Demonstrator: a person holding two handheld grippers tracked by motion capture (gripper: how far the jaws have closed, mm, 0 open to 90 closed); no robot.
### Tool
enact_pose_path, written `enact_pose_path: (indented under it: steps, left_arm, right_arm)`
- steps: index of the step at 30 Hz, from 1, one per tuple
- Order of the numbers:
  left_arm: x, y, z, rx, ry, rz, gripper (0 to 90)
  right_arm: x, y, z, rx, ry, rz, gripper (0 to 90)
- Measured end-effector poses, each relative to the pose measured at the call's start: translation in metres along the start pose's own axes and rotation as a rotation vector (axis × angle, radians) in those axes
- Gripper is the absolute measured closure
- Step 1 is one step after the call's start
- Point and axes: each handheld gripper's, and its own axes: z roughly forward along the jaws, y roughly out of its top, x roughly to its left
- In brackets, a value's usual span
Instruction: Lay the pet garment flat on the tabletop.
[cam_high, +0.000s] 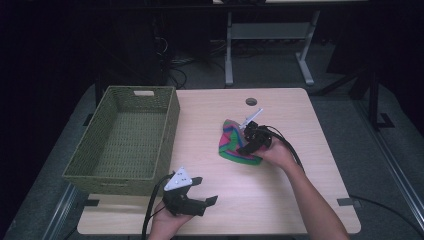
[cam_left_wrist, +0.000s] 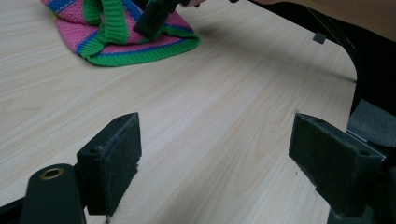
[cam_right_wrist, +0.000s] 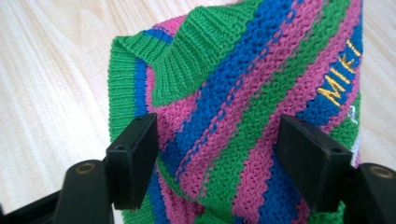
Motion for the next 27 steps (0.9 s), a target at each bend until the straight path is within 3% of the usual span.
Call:
enact_pose_path:
  steps: [12,27]
  left_arm:
    - [-0.0009,-0.0002,0.0004,0.006,0.0,0.002,16.6]
    - [-0.0016,-0.0003,0.0008,0.005,0.003,0.002,16.8]
  right_arm:
    - [0.0075,-0.0029,0.0049,-0.001,-0.059,-0.031,32.2]
    - [0.0048,-0.003,0.0026,-0.002,-0.062,-0.019,52.5]
